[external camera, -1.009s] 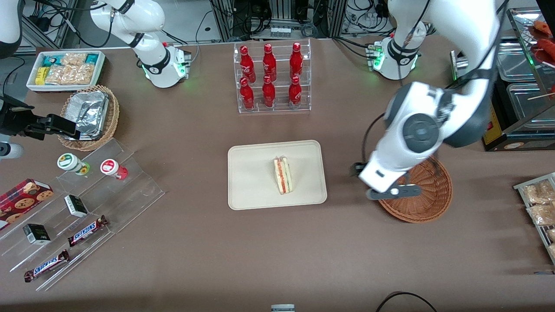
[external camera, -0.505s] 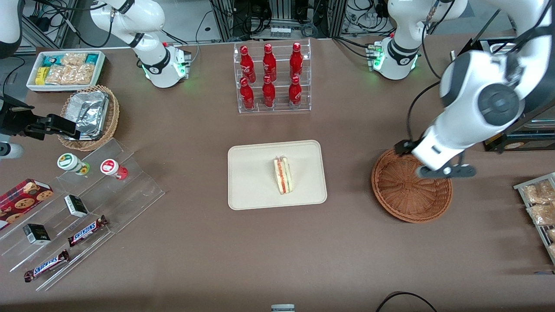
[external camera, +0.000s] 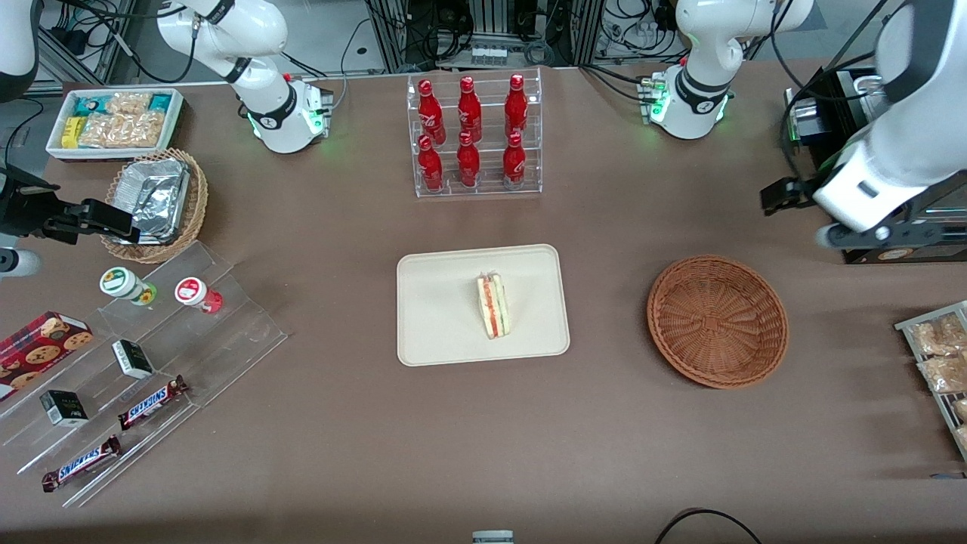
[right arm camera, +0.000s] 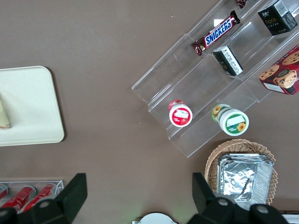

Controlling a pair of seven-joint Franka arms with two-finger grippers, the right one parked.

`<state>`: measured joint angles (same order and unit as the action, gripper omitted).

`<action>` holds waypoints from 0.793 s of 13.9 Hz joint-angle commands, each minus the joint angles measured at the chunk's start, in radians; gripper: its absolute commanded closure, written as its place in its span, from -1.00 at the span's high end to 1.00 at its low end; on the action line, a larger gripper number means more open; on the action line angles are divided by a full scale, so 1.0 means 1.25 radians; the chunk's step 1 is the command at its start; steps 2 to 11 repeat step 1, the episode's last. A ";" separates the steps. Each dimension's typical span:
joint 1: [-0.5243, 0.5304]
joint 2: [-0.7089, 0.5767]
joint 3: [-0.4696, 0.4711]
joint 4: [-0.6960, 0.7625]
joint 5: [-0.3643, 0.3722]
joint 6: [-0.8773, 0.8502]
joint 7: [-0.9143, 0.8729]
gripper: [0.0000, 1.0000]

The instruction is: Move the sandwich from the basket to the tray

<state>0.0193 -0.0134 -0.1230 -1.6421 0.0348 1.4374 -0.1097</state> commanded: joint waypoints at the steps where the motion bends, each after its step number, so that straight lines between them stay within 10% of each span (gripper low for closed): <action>1: 0.008 -0.031 0.021 0.008 -0.004 -0.020 0.015 1.00; 11: 0.008 -0.031 0.021 0.008 -0.004 -0.020 0.015 1.00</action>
